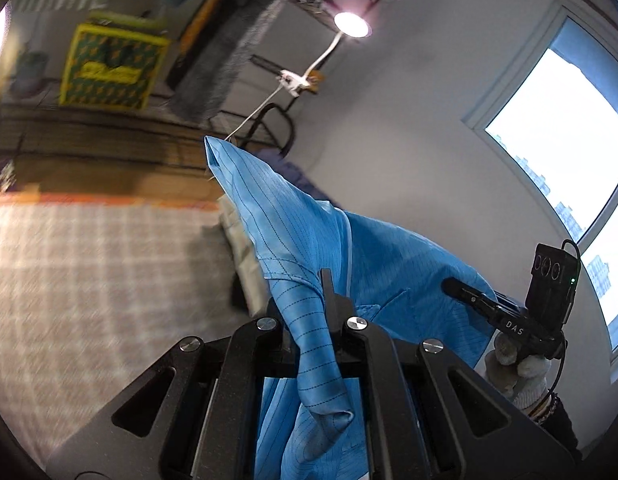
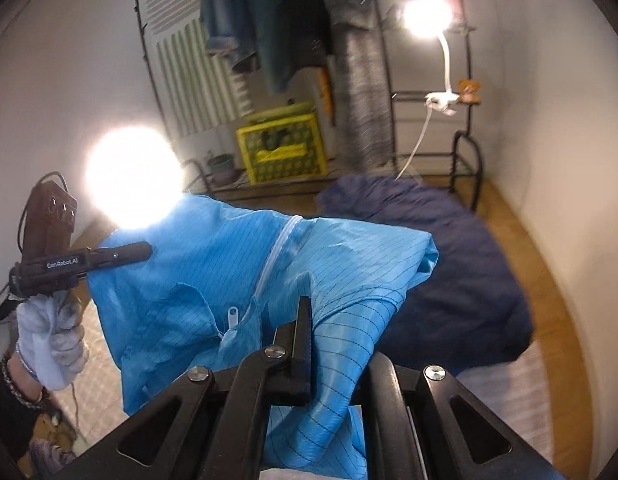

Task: Fold large clothes
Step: 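Lift the folded coat with both grippers and carry it toward the dark clothes stack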

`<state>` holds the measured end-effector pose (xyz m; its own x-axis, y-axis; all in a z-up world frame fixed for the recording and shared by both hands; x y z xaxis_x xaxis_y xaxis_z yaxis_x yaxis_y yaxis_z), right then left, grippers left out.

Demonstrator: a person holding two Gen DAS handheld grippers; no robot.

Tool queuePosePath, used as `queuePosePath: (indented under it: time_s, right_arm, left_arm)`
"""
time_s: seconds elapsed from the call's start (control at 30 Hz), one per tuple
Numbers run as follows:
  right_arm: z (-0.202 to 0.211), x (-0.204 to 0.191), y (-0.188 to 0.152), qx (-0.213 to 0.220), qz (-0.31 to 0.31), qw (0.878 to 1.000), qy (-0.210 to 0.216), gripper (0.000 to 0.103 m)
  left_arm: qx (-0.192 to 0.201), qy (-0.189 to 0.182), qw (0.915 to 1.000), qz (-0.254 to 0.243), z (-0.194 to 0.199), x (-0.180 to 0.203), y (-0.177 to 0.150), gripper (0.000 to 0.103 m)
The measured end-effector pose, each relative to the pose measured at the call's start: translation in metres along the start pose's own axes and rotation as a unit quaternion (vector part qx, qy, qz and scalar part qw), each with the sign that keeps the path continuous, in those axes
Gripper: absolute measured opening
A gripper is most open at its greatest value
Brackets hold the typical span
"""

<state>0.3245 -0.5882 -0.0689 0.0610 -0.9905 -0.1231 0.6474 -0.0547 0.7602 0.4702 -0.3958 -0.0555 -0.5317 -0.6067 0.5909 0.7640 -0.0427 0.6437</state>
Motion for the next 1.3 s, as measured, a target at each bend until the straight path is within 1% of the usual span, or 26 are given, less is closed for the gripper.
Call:
queuePosePath:
  time_s: [0.13, 0.2, 0.3, 0.4, 0.53, 0.6, 0.73, 0.77, 0.8, 0.83, 0.87, 0.9, 0.93, 0.97, 1.0, 1.03, 1.07, 1.1, 1.17, 1.23, 1.27, 1.3]
  right_arm:
    - [0.005, 0.04, 0.031, 0.026, 0.0, 0.999, -0.031, 0.001]
    - [0.007, 0.06, 0.051, 0.042, 0.009, 0.998, -0.055, 0.001]
    - [0.003, 0.089, 0.08, 0.065, 0.023, 0.994, -0.089, 0.001]
    - [-0.007, 0.114, 0.101, 0.084, 0.024, 0.991, -0.102, 0.001]
    - [-0.045, 0.145, 0.111, 0.084, 0.036, 0.989, -0.114, 0.001]
    - [-0.07, 0.162, 0.104, 0.077, 0.024, 0.991, -0.105, 0.001]
    - [-0.121, 0.195, 0.073, 0.043, -0.019, 0.995, -0.082, 0.002]
    - [-0.13, 0.208, 0.067, 0.035, -0.044, 0.996, -0.076, 0.009]
    - [-0.135, 0.221, 0.061, 0.03, -0.068, 0.994, -0.075, 0.023]
    - [-0.141, 0.237, 0.055, 0.021, -0.101, 0.992, -0.071, 0.029]
    - [-0.144, 0.248, 0.05, 0.015, -0.123, 0.99, -0.069, 0.034]
    - [-0.146, 0.261, 0.043, 0.008, -0.146, 0.987, -0.072, 0.034]
    - [-0.148, 0.269, 0.038, 0.003, -0.151, 0.984, -0.091, 0.034]
    - [-0.149, 0.276, 0.033, -0.004, -0.144, 0.982, -0.125, 0.034]
    - [-0.153, 0.28, 0.029, -0.02, -0.13, 0.978, -0.163, 0.035]
    - [-0.157, 0.282, 0.026, -0.032, -0.124, 0.975, -0.182, 0.035]
    - [-0.16, 0.283, 0.023, -0.04, -0.118, 0.973, -0.192, 0.035]
    - [-0.161, 0.282, 0.022, -0.043, -0.114, 0.971, -0.204, 0.035]
    - [-0.157, 0.283, 0.023, -0.038, -0.11, 0.967, -0.228, 0.038]
    - [-0.147, 0.28, 0.027, -0.024, -0.123, 0.967, -0.223, 0.038]
    - [-0.134, 0.278, 0.029, -0.002, -0.14, 0.969, -0.204, 0.043]
    - [-0.125, 0.279, 0.029, 0.011, -0.154, 0.97, -0.188, 0.054]
  left_arm:
    - [0.014, -0.014, 0.9997, -0.014, -0.037, 0.03, 0.03, 0.003]
    - [0.025, -0.013, 0.9994, -0.022, -0.059, 0.039, 0.045, 0.003]
    - [0.047, -0.015, 0.9986, -0.021, -0.089, 0.048, 0.064, 0.003]
    - [0.058, -0.017, 0.9981, -0.014, -0.124, 0.046, 0.075, 0.003]
    - [0.05, -0.002, 0.9988, 0.003, -0.172, 0.02, 0.075, 0.003]
    - [0.04, 0.016, 0.9989, 0.017, -0.195, -0.001, 0.068, 0.003]
    - [0.029, 0.033, 0.9974, 0.057, -0.216, -0.039, 0.058, 0.003]
    - [0.027, 0.038, 0.9973, 0.057, -0.219, -0.044, 0.056, 0.003]
    - [0.025, 0.045, 0.9973, 0.053, -0.221, -0.049, 0.055, 0.003]
    - [0.022, 0.05, 0.9973, 0.049, -0.223, -0.052, 0.053, 0.004]
    - [0.022, 0.057, 0.9971, 0.047, -0.225, -0.055, 0.051, 0.004]
    - [0.022, 0.061, 0.9968, 0.047, -0.227, -0.057, 0.049, 0.005]
    - [0.022, 0.064, 0.9966, 0.047, -0.229, -0.058, 0.047, 0.005]
    - [0.022, 0.067, 0.9964, 0.048, -0.231, -0.059, 0.045, 0.006]
    - [0.021, 0.067, 0.9963, 0.049, -0.231, -0.06, 0.042, 0.008]
    - [0.018, 0.07, 0.9961, 0.051, -0.233, -0.061, 0.039, 0.01]
    - [0.013, 0.072, 0.9957, 0.057, -0.235, -0.064, 0.035, 0.011]
    - [0.006, 0.071, 0.9954, 0.063, -0.236, -0.065, 0.03, 0.012]
    - [0.003, 0.062, 0.9951, 0.077, -0.232, -0.066, 0.023, 0.012]
    - [0.0, 0.056, 0.9955, 0.077, -0.227, -0.064, 0.019, 0.012]
    - [-0.002, 0.055, 0.9955, 0.077, -0.225, -0.064, 0.019, 0.012]
    - [-0.004, 0.053, 0.9956, 0.076, -0.224, -0.063, 0.019, 0.012]
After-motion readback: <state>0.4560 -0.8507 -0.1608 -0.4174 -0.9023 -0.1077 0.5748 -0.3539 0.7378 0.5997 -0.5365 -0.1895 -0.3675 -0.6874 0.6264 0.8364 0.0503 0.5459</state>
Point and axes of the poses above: each gripper's, at about its wrist camera, not at the fingertips, and z roughly against the way its jaws point, x to its right, y to its top, the point moved 5 cm from there along -z, roughly the way its jaws point, and after that the axes turned 1 degree about z, right-handed, at the moved point
